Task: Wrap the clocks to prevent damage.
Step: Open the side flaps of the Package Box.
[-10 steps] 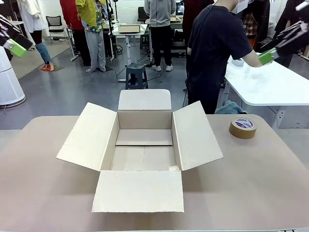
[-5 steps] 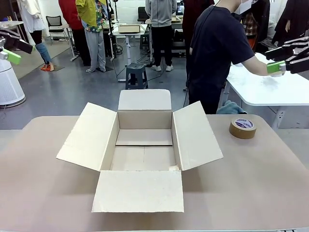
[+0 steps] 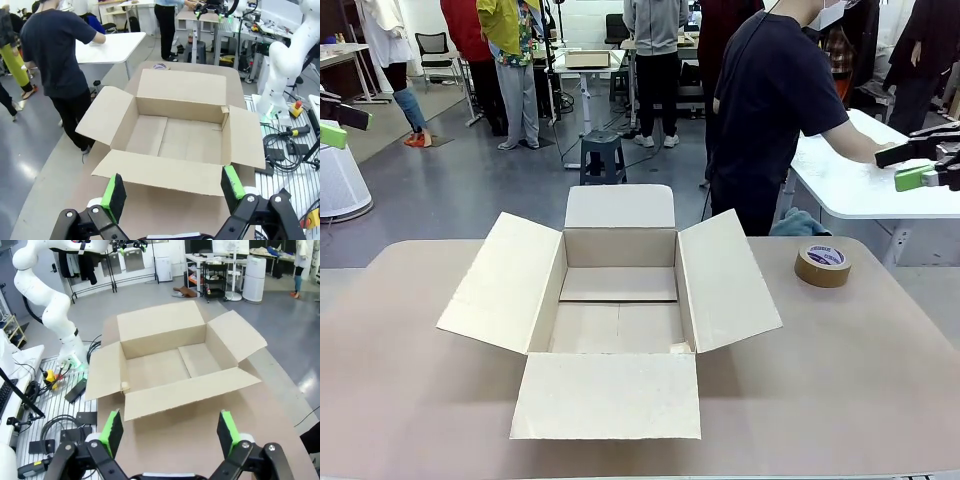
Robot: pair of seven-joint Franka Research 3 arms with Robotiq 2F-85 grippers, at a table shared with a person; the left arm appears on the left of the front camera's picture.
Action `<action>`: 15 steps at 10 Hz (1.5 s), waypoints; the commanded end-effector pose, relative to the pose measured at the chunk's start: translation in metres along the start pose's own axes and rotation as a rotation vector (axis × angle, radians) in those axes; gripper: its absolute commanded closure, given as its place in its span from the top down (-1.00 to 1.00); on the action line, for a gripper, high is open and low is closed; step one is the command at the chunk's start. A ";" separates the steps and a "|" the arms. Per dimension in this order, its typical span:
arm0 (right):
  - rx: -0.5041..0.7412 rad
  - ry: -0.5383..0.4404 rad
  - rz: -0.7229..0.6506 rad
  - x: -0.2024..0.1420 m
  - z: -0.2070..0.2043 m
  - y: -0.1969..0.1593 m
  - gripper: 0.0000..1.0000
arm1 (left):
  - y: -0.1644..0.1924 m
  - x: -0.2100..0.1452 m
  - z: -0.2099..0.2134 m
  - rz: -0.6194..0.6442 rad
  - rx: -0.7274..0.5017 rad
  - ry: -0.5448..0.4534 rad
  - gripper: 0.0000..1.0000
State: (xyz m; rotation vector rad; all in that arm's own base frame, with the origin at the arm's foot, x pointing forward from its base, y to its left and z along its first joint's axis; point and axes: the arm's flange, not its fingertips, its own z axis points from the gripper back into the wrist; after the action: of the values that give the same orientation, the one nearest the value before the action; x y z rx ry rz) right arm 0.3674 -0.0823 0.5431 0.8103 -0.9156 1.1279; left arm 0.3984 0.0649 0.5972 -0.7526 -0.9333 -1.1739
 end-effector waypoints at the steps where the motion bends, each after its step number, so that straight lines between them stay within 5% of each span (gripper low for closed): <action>1: -0.010 0.040 0.007 0.007 0.012 0.007 1.00 | -0.003 -0.003 -0.004 -0.031 0.055 -0.002 1.00; 4: -0.011 0.046 0.036 0.009 0.016 0.016 1.00 | -0.002 -0.012 0.001 -0.007 0.110 0.058 1.00; 14: -0.024 0.026 -0.001 0.005 0.016 0.009 1.00 | 0.003 -0.002 0.002 0.004 0.064 0.032 1.00; 15: -0.029 0.038 -0.006 0.005 0.017 0.010 -0.18 | 0.003 -0.004 0.001 0.007 0.070 0.040 -0.16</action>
State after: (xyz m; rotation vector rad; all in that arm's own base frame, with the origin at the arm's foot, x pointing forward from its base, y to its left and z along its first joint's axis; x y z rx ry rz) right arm 0.3553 -0.0929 0.5551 0.7644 -0.8952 1.1179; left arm 0.4003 0.0680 0.5941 -0.6733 -0.9328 -1.1399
